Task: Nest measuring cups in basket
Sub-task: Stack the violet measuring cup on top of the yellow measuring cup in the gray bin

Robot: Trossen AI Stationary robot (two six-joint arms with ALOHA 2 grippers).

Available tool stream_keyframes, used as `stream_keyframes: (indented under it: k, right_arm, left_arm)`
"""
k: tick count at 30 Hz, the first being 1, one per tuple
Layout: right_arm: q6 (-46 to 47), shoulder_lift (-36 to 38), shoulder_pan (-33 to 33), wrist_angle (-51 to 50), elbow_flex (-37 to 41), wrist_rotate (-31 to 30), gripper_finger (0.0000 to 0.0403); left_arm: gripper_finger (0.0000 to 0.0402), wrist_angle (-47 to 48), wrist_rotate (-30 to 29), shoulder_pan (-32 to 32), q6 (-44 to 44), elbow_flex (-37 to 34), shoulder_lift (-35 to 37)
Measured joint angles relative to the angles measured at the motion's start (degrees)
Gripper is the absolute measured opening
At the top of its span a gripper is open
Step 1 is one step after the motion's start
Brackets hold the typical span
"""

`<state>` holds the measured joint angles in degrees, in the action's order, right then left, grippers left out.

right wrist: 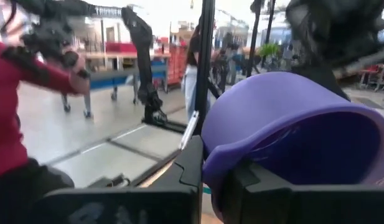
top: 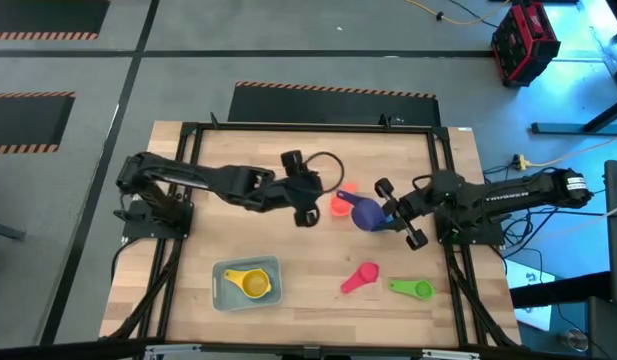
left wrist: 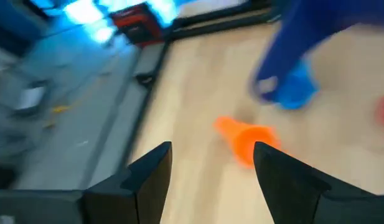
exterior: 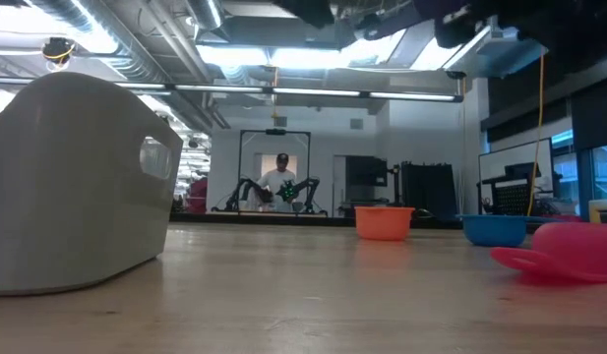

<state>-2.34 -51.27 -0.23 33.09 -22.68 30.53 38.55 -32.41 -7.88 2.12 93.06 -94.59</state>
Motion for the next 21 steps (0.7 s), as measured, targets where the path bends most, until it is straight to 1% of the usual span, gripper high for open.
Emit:
stream_keyframes:
  k: [5,6,10,12,14,17,21]
  right_arm:
    - [-10.73,-0.16,-0.22,-20.42,-9.59,-0.88,0.0027]
    - [-13.09,-0.40,-0.22,-24.24,-11.60,-1.26,0.0027]
    - [-20.89,-1.79,-0.22,-35.74,-18.92,-2.23,0.0029]
    - [-24.10,-2.62,-0.22,-39.84,-21.86,-2.46,0.0027]
    - [-27.26,-3.99,-0.22,-42.07,-24.44,-2.47,0.0027]
    - [-33.10,-6.30,-0.19,-45.93,-27.24,-2.42,0.0027]
    - [-38.68,-9.92,0.20,-47.80,-29.04,-2.50,0.0029]
  left_arm:
    - [0.0220,6.21,15.93,1.18,-4.94,0.00,5.02]
    - [0.0220,8.52,18.19,1.55,-6.08,-0.09,5.95]
    - [0.0220,12.21,25.56,3.33,-11.12,-0.09,8.59]
    - [0.0220,12.45,27.67,4.15,-12.42,-0.09,9.33]
    - [0.0220,12.49,28.55,5.00,-12.51,-0.09,9.72]
    - [0.0220,12.28,28.57,6.00,-12.30,-0.09,9.88]
    - [0.0220,12.17,28.59,6.76,-12.22,-0.09,9.60]
